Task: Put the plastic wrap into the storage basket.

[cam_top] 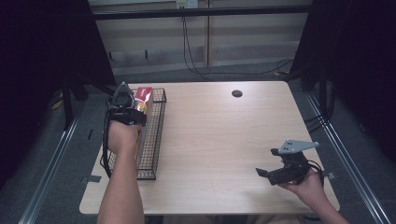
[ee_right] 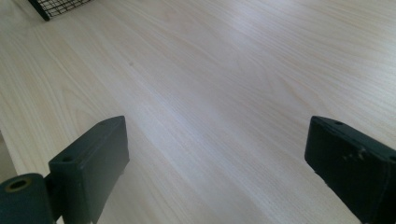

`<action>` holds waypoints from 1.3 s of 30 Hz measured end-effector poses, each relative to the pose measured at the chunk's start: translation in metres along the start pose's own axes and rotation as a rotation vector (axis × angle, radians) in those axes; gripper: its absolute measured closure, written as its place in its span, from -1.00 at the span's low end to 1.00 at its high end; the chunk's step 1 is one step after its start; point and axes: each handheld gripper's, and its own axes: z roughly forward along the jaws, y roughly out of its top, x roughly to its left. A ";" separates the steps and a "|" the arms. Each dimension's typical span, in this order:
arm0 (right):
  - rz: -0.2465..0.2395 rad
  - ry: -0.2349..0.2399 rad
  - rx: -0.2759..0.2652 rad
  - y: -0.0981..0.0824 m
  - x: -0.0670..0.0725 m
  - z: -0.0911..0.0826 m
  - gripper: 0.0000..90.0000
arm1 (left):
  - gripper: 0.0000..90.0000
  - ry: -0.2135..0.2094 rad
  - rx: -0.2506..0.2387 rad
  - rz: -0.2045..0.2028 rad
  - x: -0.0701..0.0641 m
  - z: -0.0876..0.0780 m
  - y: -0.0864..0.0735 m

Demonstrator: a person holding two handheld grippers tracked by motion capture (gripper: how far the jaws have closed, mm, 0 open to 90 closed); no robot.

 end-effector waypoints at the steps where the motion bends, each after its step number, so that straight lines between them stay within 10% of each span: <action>1: -0.002 -0.002 0.000 0.000 0.000 0.000 -0.86 | -0.01 -0.002 0.002 0.002 0.001 0.001 -0.001; 39: -0.009 0.002 0.006 0.000 0.002 0.001 -0.86 | -0.02 0.013 0.056 -0.026 0.021 0.019 -0.018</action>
